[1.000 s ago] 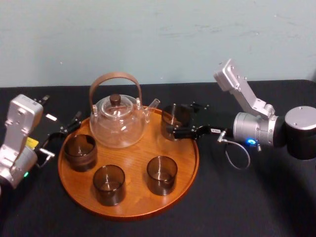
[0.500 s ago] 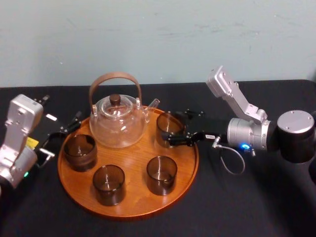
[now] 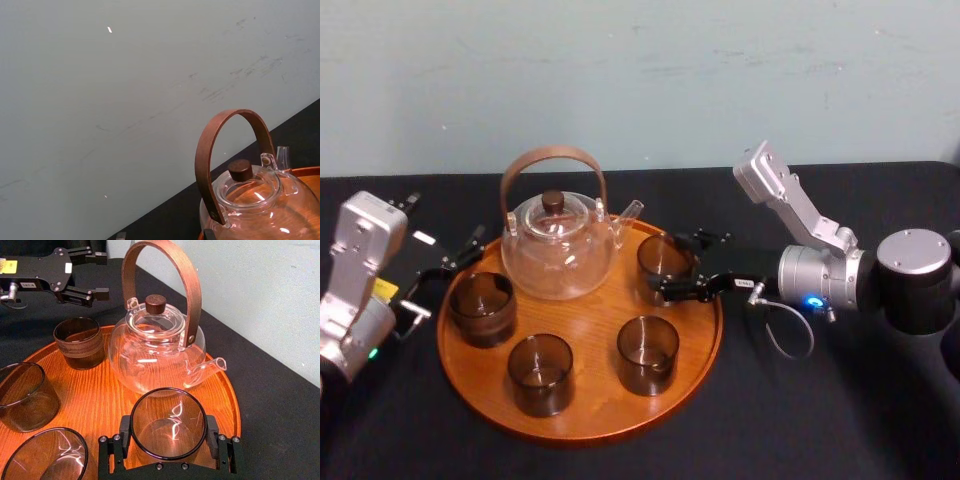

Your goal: Pick up the glass from the table and place it on the tray.

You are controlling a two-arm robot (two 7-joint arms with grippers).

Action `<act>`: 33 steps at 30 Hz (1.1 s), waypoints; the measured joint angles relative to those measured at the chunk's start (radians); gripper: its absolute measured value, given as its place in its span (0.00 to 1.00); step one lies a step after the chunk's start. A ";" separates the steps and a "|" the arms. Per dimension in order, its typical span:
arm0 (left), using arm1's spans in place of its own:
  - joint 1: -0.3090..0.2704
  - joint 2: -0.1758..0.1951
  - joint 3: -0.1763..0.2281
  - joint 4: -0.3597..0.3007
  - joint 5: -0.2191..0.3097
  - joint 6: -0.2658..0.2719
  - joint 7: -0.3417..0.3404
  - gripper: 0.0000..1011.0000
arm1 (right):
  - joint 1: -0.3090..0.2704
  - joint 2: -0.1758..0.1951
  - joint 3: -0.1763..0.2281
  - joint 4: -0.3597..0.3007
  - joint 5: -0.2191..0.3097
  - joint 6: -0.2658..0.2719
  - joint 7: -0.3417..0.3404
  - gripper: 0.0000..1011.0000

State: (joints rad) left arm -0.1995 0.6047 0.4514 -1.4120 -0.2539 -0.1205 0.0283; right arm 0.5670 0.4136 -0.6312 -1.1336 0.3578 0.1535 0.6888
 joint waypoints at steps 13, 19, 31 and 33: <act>0.000 0.000 0.000 0.000 0.000 0.000 0.000 0.99 | 0.011 -0.013 -0.001 0.029 -0.009 -0.009 -0.002 0.89; 0.000 0.000 0.000 0.000 0.000 0.000 0.000 0.99 | 0.016 -0.020 -0.003 0.046 -0.016 -0.013 -0.002 0.89; 0.000 0.000 0.000 0.000 0.000 0.000 0.000 0.99 | 0.016 -0.026 -0.003 0.062 -0.026 -0.014 -0.004 0.89; 0.000 0.000 0.000 0.000 0.000 0.000 0.000 0.99 | 0.014 -0.026 -0.003 0.062 -0.034 -0.017 -0.010 0.89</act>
State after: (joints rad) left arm -0.1996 0.6047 0.4514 -1.4120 -0.2539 -0.1205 0.0283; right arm 0.5811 0.3875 -0.6346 -1.0715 0.3240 0.1370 0.6784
